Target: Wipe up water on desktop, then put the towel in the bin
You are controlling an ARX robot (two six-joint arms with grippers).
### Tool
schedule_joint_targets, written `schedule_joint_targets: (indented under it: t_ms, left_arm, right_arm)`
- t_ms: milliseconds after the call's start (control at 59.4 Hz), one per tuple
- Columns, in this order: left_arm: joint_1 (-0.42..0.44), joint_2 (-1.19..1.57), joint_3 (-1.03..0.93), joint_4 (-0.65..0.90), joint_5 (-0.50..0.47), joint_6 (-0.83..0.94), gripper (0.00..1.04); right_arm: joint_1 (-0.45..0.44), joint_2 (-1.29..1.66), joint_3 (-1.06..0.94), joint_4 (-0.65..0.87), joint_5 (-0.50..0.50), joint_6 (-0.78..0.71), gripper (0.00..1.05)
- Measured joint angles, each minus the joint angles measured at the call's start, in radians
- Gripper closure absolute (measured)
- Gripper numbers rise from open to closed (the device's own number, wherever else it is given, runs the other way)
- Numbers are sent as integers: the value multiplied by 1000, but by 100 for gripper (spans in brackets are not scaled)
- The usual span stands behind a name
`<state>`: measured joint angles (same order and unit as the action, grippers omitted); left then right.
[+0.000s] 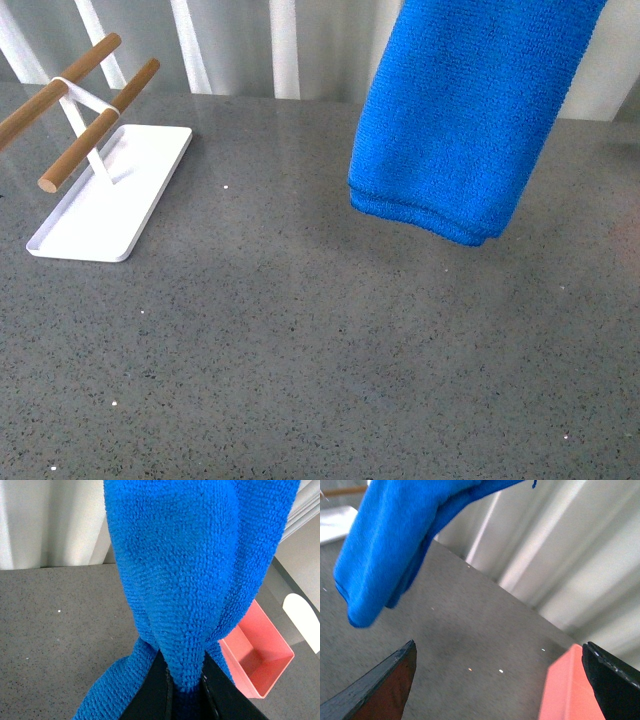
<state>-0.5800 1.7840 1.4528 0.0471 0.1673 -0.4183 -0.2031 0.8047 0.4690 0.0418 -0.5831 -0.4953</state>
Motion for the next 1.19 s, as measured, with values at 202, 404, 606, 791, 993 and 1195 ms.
schedule_joint_targets:
  t_ms: [202,404,606,791,993,1195]
  left_arm:
    - [0,-25,-4,6,17,-32,100]
    - [12,-41,-4,-2,35,-58,100]
    - [24,-43,-3,-4,52,-93,100]
    - [24,-50,-3,-10,53,-107,100]
    - [24,-55,-3,-19,51,-107,100]
    - [25,-59,-3,-23,50,-107,100]
  right_arm:
    - [212,264,91,192,-76,414,7]
    - [327,401,132,252,42,468,7]
    - [378,494,151,320,72,474,7]
    - [398,565,223,359,89,485,8]
    - [419,570,284,361,111,506,38]
    - [428,570,285,367,105,519,80]
